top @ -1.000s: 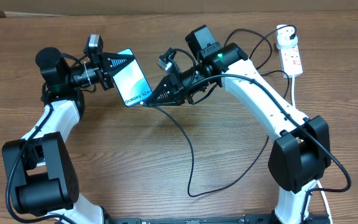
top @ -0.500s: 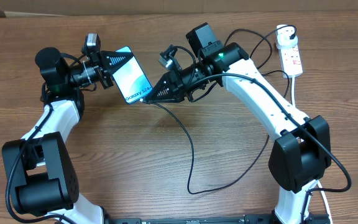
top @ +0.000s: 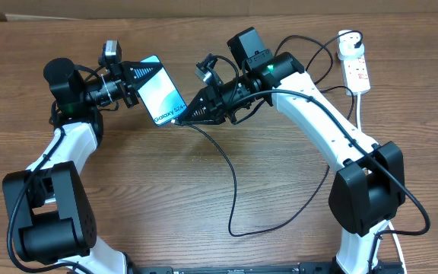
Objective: Plug charger to phone and switch on socket
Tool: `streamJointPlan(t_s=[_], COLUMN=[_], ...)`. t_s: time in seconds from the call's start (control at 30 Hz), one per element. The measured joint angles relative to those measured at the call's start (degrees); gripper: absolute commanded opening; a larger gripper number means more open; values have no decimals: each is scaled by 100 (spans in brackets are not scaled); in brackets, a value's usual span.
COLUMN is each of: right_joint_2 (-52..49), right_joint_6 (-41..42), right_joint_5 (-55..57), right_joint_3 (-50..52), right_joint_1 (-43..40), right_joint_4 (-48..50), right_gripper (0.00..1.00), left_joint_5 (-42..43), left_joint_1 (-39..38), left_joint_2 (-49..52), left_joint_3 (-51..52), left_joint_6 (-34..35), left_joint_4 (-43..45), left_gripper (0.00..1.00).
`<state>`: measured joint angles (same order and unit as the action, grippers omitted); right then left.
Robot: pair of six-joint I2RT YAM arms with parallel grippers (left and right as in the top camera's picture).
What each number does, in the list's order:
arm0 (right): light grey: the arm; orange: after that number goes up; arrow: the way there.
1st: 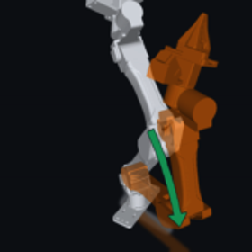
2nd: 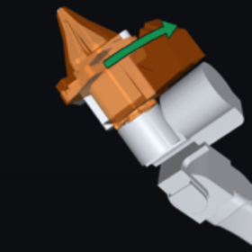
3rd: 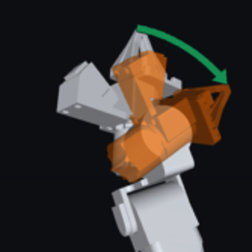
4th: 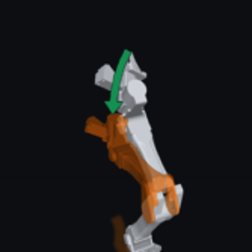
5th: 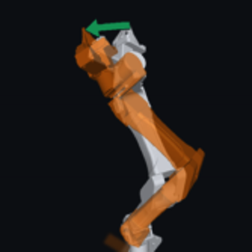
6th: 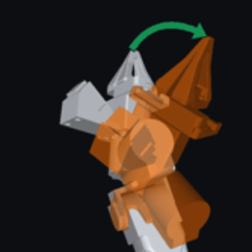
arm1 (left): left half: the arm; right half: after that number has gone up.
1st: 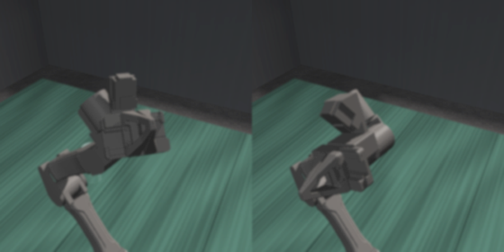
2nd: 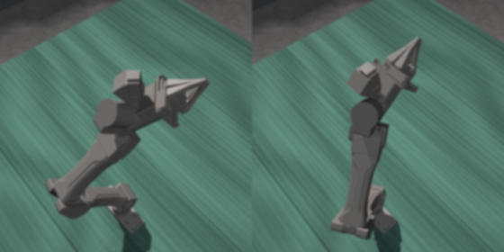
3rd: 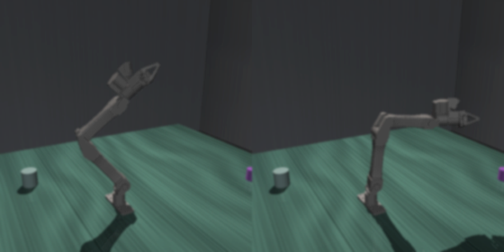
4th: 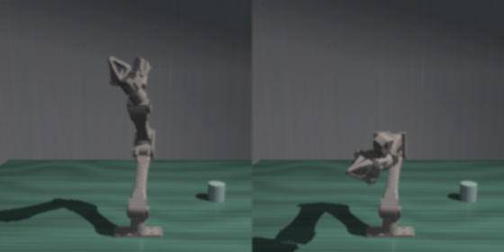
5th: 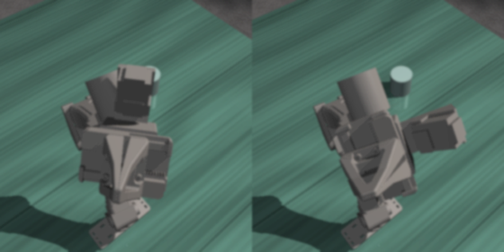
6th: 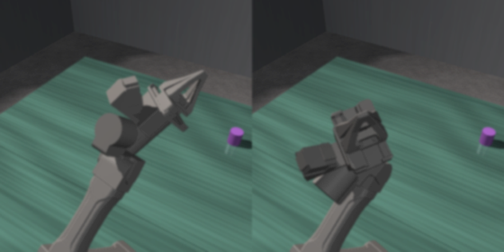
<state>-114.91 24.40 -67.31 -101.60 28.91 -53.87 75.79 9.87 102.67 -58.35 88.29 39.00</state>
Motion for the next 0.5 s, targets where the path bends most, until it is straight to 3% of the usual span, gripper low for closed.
streamJointPlan(t_s=[0.5], right_joint_2=[385], right_joint_6=[-308], right_joint_5=[1154], right_joint_3=[0], right_joint_1=[-157], right_joint_4=[-688], right_gripper=[4], left_joint_5=[293], left_joint_1=[-52], left_joint_2=[0], left_joint_3=[0], left_joint_6=[116], left_joint_4=[-4], left_gripper=[4])
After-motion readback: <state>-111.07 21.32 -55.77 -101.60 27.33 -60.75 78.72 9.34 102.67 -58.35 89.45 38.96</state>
